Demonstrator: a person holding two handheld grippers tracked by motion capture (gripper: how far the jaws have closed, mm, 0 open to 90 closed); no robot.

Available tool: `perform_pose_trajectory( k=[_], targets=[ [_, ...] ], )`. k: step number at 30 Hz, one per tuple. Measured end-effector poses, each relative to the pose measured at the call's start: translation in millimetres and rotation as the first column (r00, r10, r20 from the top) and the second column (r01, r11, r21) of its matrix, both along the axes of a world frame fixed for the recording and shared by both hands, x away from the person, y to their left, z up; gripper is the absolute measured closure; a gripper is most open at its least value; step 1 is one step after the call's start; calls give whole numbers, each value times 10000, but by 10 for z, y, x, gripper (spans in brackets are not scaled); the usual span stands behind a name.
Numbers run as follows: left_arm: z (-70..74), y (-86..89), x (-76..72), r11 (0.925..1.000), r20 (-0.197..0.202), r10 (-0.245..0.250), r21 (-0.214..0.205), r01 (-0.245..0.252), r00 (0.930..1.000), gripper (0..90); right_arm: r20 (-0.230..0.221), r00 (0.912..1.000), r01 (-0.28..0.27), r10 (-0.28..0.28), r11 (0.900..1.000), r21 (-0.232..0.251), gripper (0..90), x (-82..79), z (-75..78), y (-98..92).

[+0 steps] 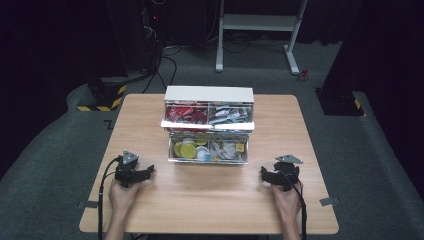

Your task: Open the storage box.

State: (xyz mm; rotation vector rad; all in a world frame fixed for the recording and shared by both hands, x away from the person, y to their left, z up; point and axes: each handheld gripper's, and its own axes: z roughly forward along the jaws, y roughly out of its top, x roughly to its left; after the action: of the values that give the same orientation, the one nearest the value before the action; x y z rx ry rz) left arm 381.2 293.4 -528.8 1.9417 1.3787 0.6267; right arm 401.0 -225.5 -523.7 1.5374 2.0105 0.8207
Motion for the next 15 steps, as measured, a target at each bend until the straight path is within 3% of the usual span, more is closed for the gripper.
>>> perform_pose_trajectory(
  k=[8, 15],
  targets=[
    [0, 0, 0, 10000, -1, 3, -2, -3, 10000, 259, 14, 9996, 268, -268, 9996, 13, 145, -39, -2, 1],
    [0, -1, 0, 10000, 1, 4, 2, -4, 10000, 260, 77, 9998, 164, -164, 9998, -56, 145, -49, -4, 0]
  ],
)
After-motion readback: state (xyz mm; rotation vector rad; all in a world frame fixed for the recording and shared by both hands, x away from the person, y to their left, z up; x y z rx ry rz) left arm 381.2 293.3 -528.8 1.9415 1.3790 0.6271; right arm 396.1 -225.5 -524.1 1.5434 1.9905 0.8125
